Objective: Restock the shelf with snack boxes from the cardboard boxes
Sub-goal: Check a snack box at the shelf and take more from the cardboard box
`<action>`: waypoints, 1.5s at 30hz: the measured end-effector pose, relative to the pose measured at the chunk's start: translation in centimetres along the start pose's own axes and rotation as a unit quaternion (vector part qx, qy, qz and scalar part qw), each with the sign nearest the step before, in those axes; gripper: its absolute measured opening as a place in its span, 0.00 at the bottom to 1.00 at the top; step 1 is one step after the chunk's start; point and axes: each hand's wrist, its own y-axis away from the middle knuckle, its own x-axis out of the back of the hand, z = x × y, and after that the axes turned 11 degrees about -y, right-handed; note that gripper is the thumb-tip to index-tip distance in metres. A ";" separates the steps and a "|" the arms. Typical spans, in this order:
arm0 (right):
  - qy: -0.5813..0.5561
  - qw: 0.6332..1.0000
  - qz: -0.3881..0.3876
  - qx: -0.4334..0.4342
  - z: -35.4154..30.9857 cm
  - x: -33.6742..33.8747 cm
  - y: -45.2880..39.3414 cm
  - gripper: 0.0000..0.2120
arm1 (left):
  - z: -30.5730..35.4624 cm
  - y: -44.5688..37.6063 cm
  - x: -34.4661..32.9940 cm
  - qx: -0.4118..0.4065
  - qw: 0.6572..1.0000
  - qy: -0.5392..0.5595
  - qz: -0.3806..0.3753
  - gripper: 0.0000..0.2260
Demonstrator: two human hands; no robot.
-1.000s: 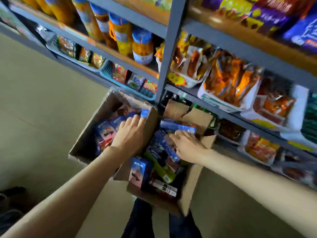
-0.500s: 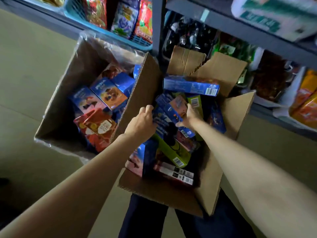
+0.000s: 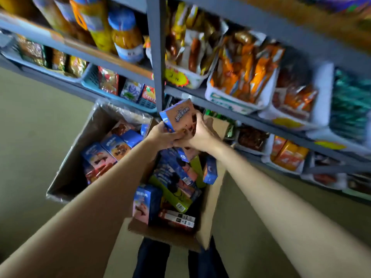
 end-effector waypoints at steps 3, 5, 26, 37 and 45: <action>0.046 0.996 -0.049 0.050 -9.2 9.3 5.1 0.49 | 9.7 4.9 4.0 -0.043 0.992 -0.081 -0.089 0.07; 0.088 0.992 -0.061 0.073 -15.7 15.2 9.6 0.33 | 16.6 9.0 6.8 -0.054 0.973 -0.142 -0.176 0.10; 0.039 0.729 0.391 0.560 -50.8 48.0 39.2 0.45 | 65.1 43.1 9.0 -0.621 0.667 -0.206 0.358 0.23; 0.061 0.818 0.326 0.470 -60.7 54.1 21.8 0.49 | 72.2 32.7 9.8 -0.290 0.431 -0.717 0.465 0.31; 0.156 0.794 0.410 0.421 -63.4 56.1 17.2 0.46 | 76.7 28.1 10.1 -0.236 0.511 -0.716 0.411 0.30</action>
